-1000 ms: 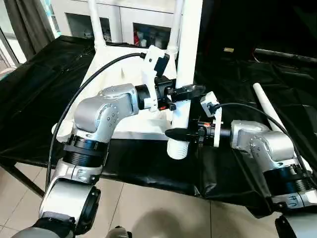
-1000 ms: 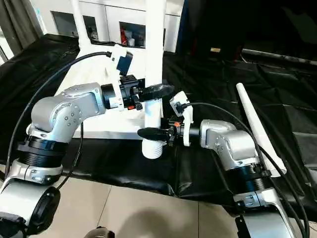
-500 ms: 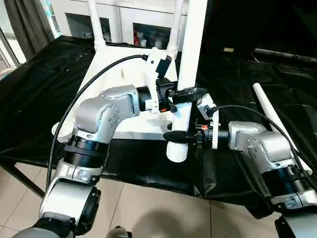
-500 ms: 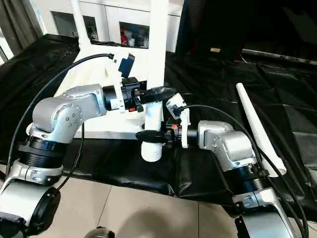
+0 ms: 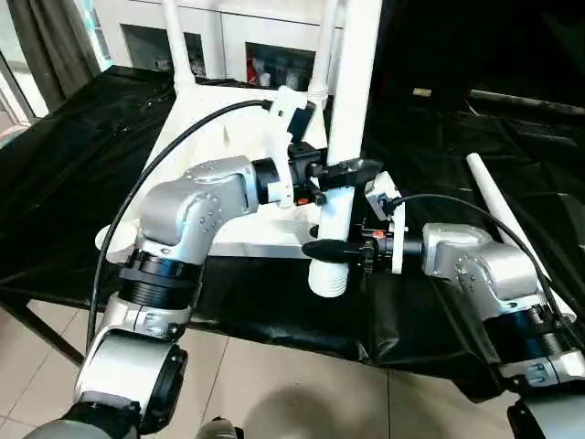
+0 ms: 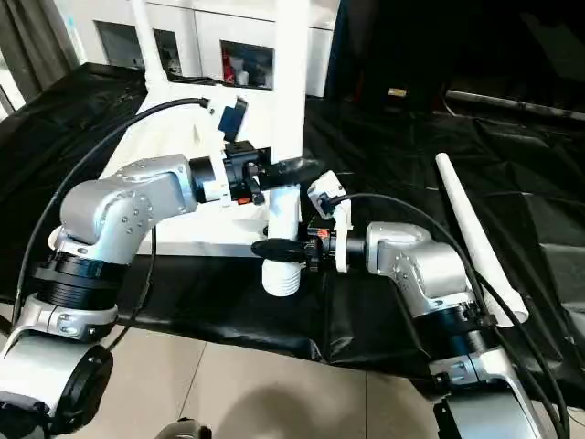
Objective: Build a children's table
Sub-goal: Pick table leg
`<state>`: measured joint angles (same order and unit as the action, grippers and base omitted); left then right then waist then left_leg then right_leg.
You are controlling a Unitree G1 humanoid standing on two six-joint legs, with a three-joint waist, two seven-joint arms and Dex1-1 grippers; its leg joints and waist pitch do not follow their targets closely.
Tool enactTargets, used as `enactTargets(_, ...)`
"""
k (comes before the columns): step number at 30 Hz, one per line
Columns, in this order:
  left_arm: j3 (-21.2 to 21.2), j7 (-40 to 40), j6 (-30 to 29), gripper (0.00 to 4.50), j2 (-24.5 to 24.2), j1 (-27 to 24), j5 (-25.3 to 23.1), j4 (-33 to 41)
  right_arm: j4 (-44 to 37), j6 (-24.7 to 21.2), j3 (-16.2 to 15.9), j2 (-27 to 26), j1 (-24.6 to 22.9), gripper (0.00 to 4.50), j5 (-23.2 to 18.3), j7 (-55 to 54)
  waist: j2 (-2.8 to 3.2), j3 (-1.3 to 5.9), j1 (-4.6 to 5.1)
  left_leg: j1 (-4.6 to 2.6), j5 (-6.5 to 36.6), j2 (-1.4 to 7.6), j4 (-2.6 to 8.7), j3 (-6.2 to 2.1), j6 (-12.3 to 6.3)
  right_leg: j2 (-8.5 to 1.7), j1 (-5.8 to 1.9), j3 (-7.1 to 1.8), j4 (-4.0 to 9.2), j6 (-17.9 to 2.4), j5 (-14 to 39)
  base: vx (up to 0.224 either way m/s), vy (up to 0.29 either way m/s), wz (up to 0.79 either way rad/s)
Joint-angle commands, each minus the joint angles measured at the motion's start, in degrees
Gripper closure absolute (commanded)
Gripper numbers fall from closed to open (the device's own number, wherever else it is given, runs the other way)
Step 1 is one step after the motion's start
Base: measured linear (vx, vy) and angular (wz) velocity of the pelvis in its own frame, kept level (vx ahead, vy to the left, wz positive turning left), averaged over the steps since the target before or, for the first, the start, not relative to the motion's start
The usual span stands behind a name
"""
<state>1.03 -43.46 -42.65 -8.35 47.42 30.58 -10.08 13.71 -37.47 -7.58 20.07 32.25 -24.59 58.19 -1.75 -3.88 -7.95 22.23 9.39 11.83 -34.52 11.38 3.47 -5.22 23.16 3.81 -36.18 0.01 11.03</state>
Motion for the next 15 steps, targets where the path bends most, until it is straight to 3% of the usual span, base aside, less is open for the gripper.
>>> enactTargets(1,-2.16,1.12,4.89,1.54,1.08,0.24,0.39,0.28,0.31,1.12,2.41,-0.57,-0.38,2.59,0.33,-2.97,-0.16,4.99,0.27,-1.09,5.88,1.08,3.31,-0.71,-0.24,-2.81,-3.45,-2.31,3.62,-13.5,2.25,0.0,0.0,0.0)
enactTargets(5,-8.39,7.15,18.63,1.49,5.34,0.92,-0.33,-3.32,1.52,5.32,6.58,-4.18,-0.38,2.59,0.74,-10.84,-0.53,4.95,0.41,-1.12,6.8,1.1,3.39,-0.68,0.08,-2.86,-3.45,-2.32,3.86,-12.67,3.44,0.0,0.0,0.0)
enactTargets(8,-10.4,8.0,20.2,1.49,5.39,1.23,-0.06,-5.69,2.45,8.77,9.47,-6.88,-0.59,2.59,0.37,-15.57,-0.25,5.02,0.54,-1.28,7.08,1.03,3.45,-0.7,0.39,-2.74,-3.26,-2.31,3.87,-11.44,4.89,0.0,0.0,0.0)
enactTargets(9,-9.59,8.29,18.31,1.49,2.72,1.45,-2.0,-8.64,3.65,11.65,11.24,-7.85,-0.39,2.59,1.59,-20.31,0.2,5.06,0.56,-1.4,6.75,1.09,3.46,-0.73,0.63,-2.69,-3.15,-2.36,3.72,-11.32,4.24,0.0,0.0,0.0)
enactTargets(10,-9.29,8.34,17.69,1.49,1.88,1.52,-2.6,-9.53,4.0,12.41,11.74,-8.1,-0.32,2.59,1.97,-21.69,0.17,4.99,0.76,-1.46,6.84,0.96,3.56,-0.69,0.99,-2.5,-2.84,-2.35,3.75,-10.54,4.75,0.0,0.0,0.0)
enactTargets(11,-5.49,7.41,20.16,1.49,-0.62,0.96,-6.98,-10.71,4.64,13.83,11.98,-7.89,-0.16,2.59,3.34,-23.83,0.21,5.04,0.78,-1.5,7.09,0.94,3.63,-0.76,1.2,-2.47,-2.98,-2.28,3.74,-10.3,5.14,0.0,0.0,0.0)
enactTargets(12,-2.92,6.62,22.78,1.49,-2.03,0.53,-10.29,-11.61,4.97,14.76,12.07,-7.76,-0.11,2.59,4.35,-25.1,0.26,5.02,0.89,-1.55,7.35,0.98,3.78,-0.92,1.53,-2.44,-2.91,-2.28,4.11,-8.59,6.53,0.0,0.0,0.0)
enactTargets(14,5.05,2.57,27.73,1.49,-6.56,-0.74,-18.76,-14.64,5.56,16.67,12.25,-6.78,-0.36,2.59,6.49,-27.07,0.49,5.05,1.07,-1.65,7.25,1.08,3.81,-0.89,2.15,-2.51,-2.86,-2.36,3.99,-8.59,5.73,0.0,0.0,0.0)
enactTargets(15,6.55,1.7,28.71,1.49,-7.4,-0.98,-20.31,-15.35,5.59,17.0,12.29,-6.54,-0.45,2.59,6.89,-27.38,0.42,5.08,1.07,-1.65,7.13,1.07,3.89,-0.96,1.98,-2.48,-2.85,-2.36,4.06,-8.05,5.71,0.0,0.0,0.0)
